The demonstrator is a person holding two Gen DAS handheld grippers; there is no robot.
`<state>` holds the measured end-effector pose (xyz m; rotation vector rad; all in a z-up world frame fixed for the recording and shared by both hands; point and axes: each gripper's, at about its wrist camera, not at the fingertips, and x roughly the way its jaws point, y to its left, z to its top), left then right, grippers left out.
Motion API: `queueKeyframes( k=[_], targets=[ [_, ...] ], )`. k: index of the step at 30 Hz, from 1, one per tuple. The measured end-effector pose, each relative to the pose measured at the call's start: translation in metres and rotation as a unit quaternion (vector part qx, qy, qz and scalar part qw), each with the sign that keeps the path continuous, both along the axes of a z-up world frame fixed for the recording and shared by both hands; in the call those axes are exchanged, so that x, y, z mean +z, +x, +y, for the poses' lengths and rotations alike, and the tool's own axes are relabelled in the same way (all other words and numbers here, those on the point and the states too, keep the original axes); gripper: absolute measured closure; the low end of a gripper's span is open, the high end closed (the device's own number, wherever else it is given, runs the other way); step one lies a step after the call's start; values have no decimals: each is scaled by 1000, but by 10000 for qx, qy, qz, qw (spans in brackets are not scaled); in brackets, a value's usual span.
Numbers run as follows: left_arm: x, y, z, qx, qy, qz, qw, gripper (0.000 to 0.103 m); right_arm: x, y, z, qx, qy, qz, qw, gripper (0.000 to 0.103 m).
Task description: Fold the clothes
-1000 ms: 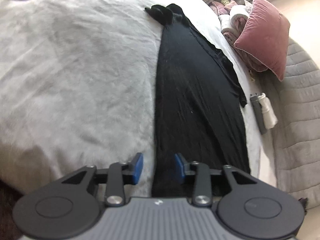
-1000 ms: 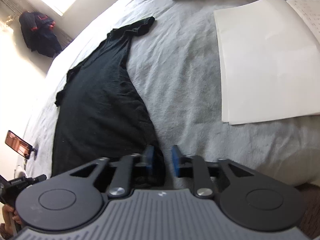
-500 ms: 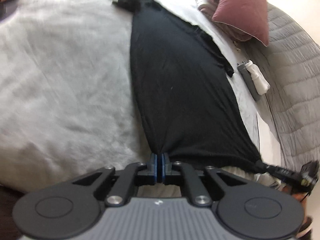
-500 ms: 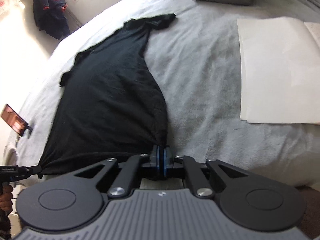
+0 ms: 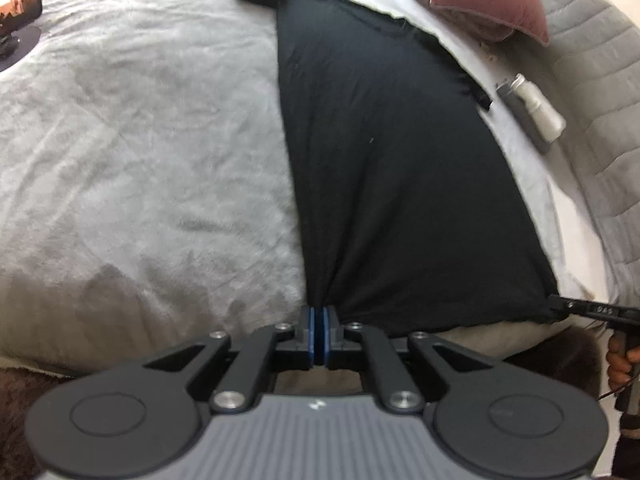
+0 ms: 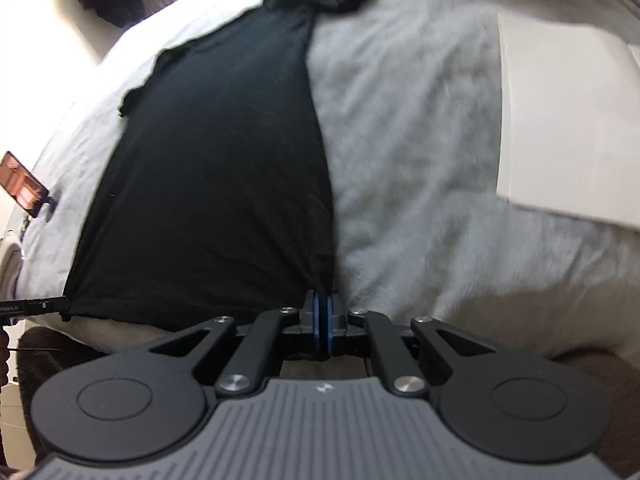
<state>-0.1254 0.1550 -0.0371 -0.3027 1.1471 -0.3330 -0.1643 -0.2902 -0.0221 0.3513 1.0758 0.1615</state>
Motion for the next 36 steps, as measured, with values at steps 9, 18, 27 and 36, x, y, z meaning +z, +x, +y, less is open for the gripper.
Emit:
queueKeyframes(
  k=[9,18,27,36],
  targets=[
    [25,18,7,-290,-90,-302,9991,59,20,12,3,254,-243,-227,9991,59],
    [44,94,-10,-55,182,-983,9950,53,46,79,21,336,-575,-910,9936,51],
    [39,190,-65,-263,359,-1205,9917,53,46,185,21,-201,-705,-1422,9871,51],
    [35,299,-132,-288,46,-1280,9913,55,39,278,-40,-957,-155,-1438,9849,55]
  ],
)
